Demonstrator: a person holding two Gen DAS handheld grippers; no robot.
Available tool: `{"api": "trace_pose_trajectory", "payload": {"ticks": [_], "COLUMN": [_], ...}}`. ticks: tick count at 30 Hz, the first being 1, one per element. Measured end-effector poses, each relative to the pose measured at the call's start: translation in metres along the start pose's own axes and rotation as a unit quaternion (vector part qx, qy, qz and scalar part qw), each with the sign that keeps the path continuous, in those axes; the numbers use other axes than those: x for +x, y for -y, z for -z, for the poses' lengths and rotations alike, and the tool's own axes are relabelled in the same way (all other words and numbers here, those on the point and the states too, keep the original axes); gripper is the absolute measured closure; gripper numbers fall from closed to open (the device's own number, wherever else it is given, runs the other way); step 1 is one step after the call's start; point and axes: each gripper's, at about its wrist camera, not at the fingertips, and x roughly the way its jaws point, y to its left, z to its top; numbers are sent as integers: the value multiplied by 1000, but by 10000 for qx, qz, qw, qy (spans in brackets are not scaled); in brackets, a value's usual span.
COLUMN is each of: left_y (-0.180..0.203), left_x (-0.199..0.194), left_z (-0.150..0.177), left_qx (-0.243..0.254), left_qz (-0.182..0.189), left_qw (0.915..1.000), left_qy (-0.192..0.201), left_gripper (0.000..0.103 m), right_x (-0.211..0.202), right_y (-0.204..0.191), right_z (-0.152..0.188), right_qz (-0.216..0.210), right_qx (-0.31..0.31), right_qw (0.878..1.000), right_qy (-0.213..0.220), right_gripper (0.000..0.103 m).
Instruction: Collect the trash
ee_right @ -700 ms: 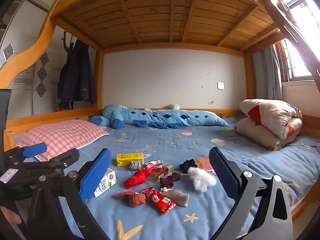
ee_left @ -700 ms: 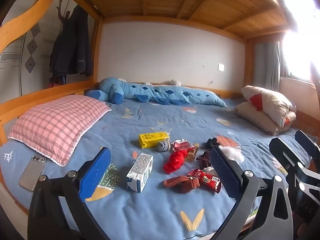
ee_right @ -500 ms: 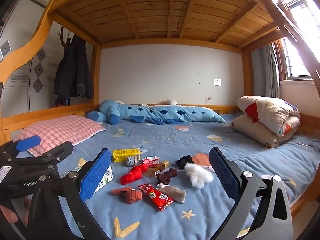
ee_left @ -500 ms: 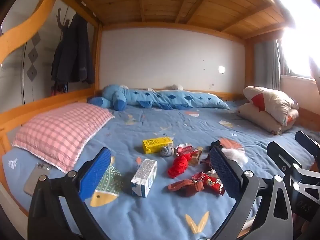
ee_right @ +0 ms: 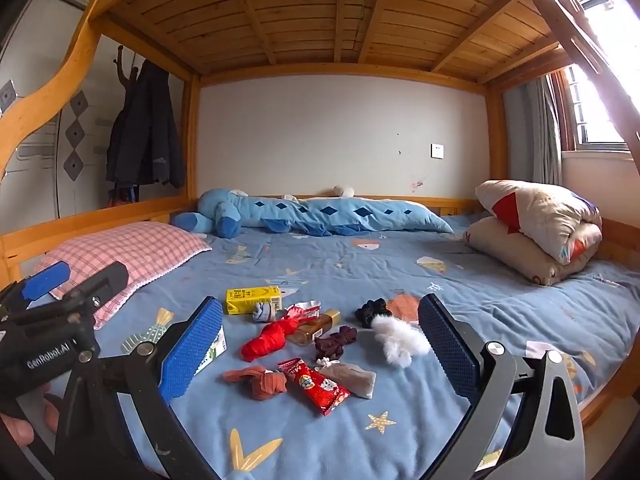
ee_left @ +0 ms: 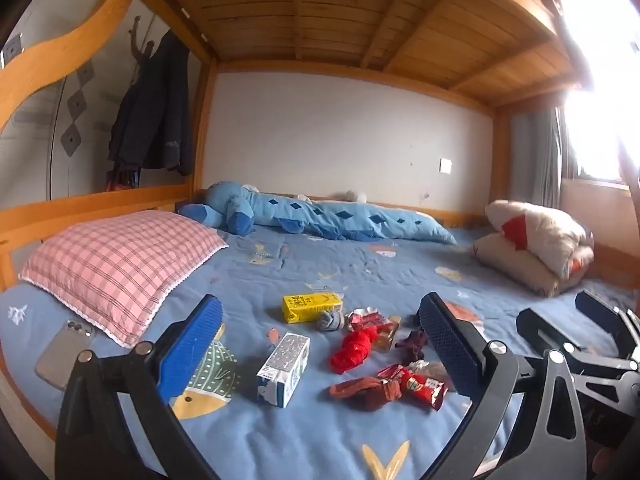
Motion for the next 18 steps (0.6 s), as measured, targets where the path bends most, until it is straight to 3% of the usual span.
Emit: {"api": "trace_pose_trajectory", "payload": {"ticks": [7,18], "left_y": [-9,-5], "left_x": [8,3], "left_z": [1,1], "left_qx": [-305,48], "left_qz": [31,-71], "left_qw": [9994,9998], "left_qy": [-186,-194], "left_gripper": [4,4], "right_x": [0,-2], "right_y": [-2,8], "right_z": [-1,-8], "right_qz": [14,-24], "right_qx": [-10,143], "right_qw": [10000,9999], "right_qy": [0,-10], "right_gripper": [8,8]}}
